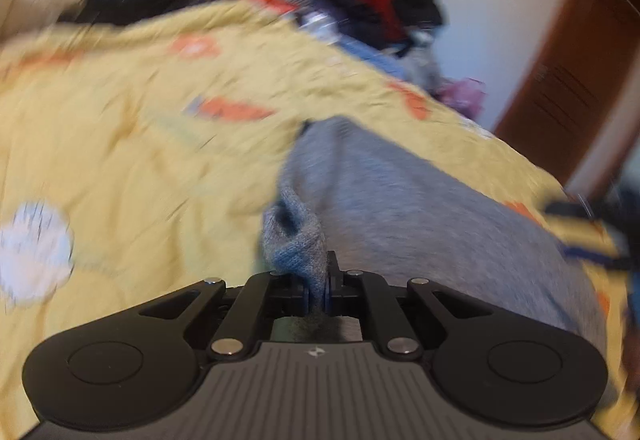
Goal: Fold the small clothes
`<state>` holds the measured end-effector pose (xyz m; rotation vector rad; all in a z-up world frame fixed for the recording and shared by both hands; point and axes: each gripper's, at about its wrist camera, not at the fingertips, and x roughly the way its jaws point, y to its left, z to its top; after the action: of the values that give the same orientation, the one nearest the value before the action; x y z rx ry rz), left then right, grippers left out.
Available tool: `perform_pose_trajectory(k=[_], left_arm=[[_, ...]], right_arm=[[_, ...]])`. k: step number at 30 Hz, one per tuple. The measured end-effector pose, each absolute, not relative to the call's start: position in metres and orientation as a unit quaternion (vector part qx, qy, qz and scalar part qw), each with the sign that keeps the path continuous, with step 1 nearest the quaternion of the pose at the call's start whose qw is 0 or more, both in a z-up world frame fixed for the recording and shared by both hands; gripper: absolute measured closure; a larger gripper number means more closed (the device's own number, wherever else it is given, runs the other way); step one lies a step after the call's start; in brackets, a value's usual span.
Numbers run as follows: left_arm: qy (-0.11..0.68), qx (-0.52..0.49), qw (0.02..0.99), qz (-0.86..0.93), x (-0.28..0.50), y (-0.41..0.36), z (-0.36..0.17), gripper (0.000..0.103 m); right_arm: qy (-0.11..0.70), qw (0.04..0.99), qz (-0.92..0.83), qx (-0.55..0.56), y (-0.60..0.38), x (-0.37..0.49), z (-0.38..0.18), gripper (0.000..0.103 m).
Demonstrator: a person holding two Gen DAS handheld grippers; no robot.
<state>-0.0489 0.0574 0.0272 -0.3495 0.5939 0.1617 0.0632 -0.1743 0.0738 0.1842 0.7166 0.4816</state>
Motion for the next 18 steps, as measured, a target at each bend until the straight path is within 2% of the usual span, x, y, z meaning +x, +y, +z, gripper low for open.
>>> perform_pose_trajectory(k=[5, 8, 10, 11, 13, 15, 16, 17, 18], left_arm=[[0.267, -0.075, 0.961, 0.015, -0.054, 0.017, 0.038, 0.097], [0.266, -0.059, 0.962, 0.005, -0.054, 0.009, 0.035, 0.097], [0.267, -0.057, 0.962, 0.001, -0.054, 0.009, 0.034, 0.097], [0.266, -0.054, 0.962, -0.001, -0.054, 0.008, 0.034, 0.097], [0.267, -0.044, 0.963, -0.004, -0.053, 0.006, 0.032, 0.097], [0.270, -0.041, 0.962, -0.009, -0.051, 0.004, 0.033, 0.097], [0.270, -0.040, 0.962, -0.011, -0.050, 0.002, 0.033, 0.097], [0.270, -0.039, 0.962, -0.014, -0.050, 0.000, 0.035, 0.097], [0.269, -0.038, 0.962, -0.020, -0.049, -0.003, 0.037, 0.097]], right_arm=[[0.458, 0.810, 0.361, 0.061, -0.072, 0.107, 0.088, 0.001], [0.488, 0.790, 0.371, 0.024, -0.019, 0.122, 0.079, 0.008], [0.506, 0.782, 0.364, -0.007, 0.007, 0.131, 0.071, 0.018], [0.513, 0.778, 0.361, -0.026, 0.018, 0.135, 0.065, 0.026], [0.516, 0.779, 0.348, -0.077, 0.037, 0.137, 0.056, 0.033], [0.504, 0.785, 0.343, -0.113, 0.043, 0.138, 0.049, 0.058], [0.497, 0.788, 0.340, -0.125, 0.044, 0.138, 0.047, 0.065], [0.492, 0.792, 0.339, -0.127, 0.039, 0.140, 0.049, 0.080], [0.493, 0.792, 0.341, -0.114, 0.030, 0.143, 0.051, 0.086]])
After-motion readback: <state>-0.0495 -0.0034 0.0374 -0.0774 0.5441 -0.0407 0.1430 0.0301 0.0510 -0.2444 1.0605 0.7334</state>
